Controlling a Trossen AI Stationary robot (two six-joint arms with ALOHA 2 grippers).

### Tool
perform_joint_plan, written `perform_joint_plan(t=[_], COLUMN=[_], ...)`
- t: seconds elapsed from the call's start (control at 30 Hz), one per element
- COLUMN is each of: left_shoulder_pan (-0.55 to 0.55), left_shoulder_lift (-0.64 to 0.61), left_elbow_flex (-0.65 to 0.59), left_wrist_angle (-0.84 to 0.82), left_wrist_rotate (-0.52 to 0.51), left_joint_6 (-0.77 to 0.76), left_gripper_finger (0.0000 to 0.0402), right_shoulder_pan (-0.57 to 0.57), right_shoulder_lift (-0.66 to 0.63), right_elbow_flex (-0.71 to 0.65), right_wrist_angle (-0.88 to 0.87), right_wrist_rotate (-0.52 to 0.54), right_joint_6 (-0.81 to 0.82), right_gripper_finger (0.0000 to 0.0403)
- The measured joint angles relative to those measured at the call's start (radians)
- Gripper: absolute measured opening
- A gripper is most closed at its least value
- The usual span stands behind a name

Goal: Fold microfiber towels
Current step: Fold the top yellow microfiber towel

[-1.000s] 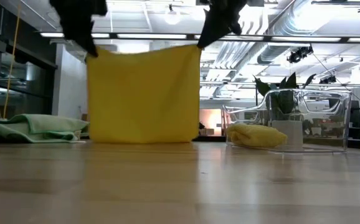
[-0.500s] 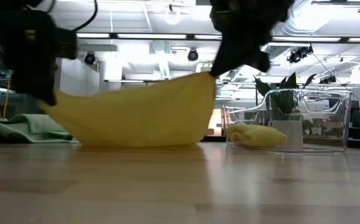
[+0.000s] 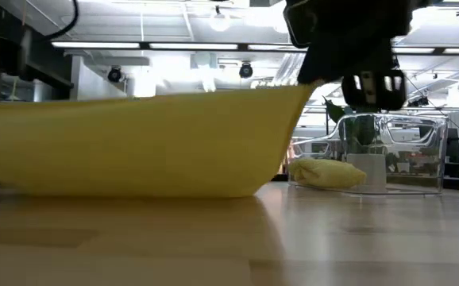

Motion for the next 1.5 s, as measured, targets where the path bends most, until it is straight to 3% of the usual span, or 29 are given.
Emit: perform_joint_plan(t=[0.27,0.6,0.83,0.93,1.07,1.27,1.5], left_shoulder_pan=[-0.07,0.053,0.057,0.052,0.051,0.051,0.052], left_shoulder_lift=[-0.016,-0.096,-0.081,-0.078,-0.078,-0.078,-0.078], left_elbow_flex=[0.0,0.0,0.0,0.0,0.0,0.0,0.0], left_wrist_angle=[0.104,0.049,0.043,0.037,0.039,0.042,0.048], left_wrist_rotate=[0.072,0.036,0.069,0.072,0.08,0.096,0.1], left_joint_6=[-0.075,0.082,0.081,0.07,0.053,0.037,0.029], left_gripper_finger=[0.0,0.0,0.0,0.0,0.0,0.0,0.0], right_shoulder_pan=[0.018,-0.104,-0.108,-0.089,-0.055,-0.004,0.061], right_shoulder_lift=[0.022,0.015,0.017,0.017,0.019,0.103,0.327], right_elbow_flex=[0.003,0.068,0.068,0.068,0.068,0.111,0.395], right_wrist_angle=[0.064,0.029,0.038,0.042,0.06,0.11,-0.078], right_wrist_rotate=[-0.044,-0.042,-0.114,-0.121,-0.099,-0.085,-0.049], right_joint_6=[0.036,-0.197,-0.381,-0.492,-0.614,-0.654,-0.864], right_gripper_finger=[0.0001,0.0,0.0009,0.0042,0.0115,0.0214,0.0235])
